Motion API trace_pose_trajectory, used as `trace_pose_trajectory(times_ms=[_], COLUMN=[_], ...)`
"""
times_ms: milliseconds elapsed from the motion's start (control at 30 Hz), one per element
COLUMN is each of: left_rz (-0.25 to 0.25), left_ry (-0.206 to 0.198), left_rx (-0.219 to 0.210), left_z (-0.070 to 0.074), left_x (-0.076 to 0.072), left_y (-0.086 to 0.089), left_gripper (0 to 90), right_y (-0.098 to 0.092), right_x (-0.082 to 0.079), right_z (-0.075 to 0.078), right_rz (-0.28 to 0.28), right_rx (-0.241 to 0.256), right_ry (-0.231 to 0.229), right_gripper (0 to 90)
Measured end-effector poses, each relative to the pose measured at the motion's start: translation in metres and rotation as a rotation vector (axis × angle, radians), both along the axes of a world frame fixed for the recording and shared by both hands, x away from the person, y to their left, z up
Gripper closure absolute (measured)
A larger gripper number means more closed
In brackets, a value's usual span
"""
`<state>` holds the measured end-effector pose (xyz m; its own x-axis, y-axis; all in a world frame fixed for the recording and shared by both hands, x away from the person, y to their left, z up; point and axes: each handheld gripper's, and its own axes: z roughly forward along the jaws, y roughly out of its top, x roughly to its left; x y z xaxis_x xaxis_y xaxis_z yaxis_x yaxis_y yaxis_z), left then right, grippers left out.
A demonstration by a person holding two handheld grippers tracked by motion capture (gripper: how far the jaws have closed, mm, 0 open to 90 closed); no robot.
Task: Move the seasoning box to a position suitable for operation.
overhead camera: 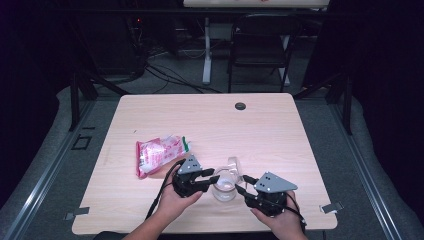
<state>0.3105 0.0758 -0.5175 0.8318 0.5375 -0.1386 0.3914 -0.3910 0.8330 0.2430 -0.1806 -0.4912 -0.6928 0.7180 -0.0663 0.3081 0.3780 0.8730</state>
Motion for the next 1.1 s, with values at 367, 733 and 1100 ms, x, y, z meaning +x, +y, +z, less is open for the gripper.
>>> trace_pose_trajectory(times_ms=[367, 733, 1100], left_rz=[-0.004, -0.003, 0.001], left_ry=[-0.004, -0.005, -0.004], left_rx=[0.0, -0.005, -0.011], left_z=[0.0, -0.001, -0.001], left_x=[0.0, 0.0, -0.001], left_y=[0.0, 0.0, 0.0], left_gripper=[66.5, 66.5, 66.4], right_y=[-0.011, -0.013, -0.018], right_x=[0.0, 0.0, 0.002], right_z=[0.003, 0.003, 0.003], right_rz=[-0.01, -0.011, -0.023], right_rx=[0.028, 0.037, 0.051], right_ry=[0.021, 0.027, 0.044], right_gripper=[61.7, 61.9, 63.6])
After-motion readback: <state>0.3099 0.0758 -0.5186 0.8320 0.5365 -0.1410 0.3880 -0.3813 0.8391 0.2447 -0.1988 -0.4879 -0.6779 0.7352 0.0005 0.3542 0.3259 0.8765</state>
